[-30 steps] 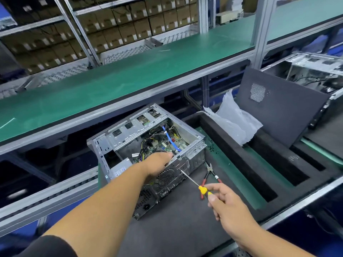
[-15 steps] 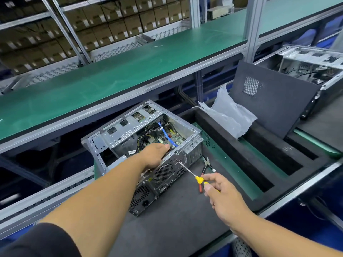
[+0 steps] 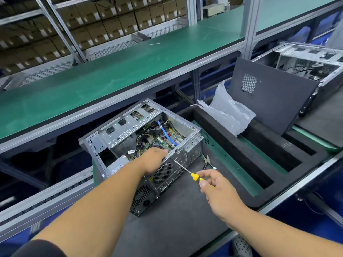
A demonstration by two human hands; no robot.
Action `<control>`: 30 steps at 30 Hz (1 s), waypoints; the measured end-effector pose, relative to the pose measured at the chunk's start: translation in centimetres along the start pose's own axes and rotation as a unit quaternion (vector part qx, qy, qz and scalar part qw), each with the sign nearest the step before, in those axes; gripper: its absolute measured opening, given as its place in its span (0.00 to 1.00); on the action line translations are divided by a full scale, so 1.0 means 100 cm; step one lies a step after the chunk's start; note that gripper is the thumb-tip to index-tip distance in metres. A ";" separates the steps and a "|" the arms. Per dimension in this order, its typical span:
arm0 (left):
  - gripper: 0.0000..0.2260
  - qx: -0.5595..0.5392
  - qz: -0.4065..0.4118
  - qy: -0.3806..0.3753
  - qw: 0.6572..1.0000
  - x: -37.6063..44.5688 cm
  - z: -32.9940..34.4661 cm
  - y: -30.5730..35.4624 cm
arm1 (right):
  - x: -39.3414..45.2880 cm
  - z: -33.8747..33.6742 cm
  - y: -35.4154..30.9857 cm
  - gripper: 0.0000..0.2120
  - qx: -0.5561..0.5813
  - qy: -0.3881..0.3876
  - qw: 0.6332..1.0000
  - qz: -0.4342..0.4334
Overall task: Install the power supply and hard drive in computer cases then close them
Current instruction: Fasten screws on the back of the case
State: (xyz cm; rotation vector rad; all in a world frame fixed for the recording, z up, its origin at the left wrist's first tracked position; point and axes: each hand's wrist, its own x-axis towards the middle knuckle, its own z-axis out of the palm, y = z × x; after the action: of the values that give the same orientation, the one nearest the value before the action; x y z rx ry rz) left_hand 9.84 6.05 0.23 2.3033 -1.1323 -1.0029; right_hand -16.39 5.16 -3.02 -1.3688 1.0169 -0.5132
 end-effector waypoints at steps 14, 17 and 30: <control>0.19 0.030 0.016 0.005 0.999 0.000 -0.002 0.000 | 0.004 0.012 0.001 0.11 -0.025 0.031 0.999 -0.006; 0.19 0.020 0.011 0.013 1.000 0.001 -0.002 -0.001 | 0.002 0.014 -0.001 0.12 -0.014 0.034 0.999 -0.004; 0.12 0.074 0.024 0.006 0.997 -0.001 -0.003 -0.002 | -0.004 0.016 -0.010 0.12 -0.011 0.037 0.999 0.024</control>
State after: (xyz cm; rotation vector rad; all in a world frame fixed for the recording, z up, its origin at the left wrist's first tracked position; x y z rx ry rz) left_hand 10.10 6.29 0.32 2.3810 -1.2902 -0.9143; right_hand -14.98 6.20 -2.10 -1.3484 1.1168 -0.5218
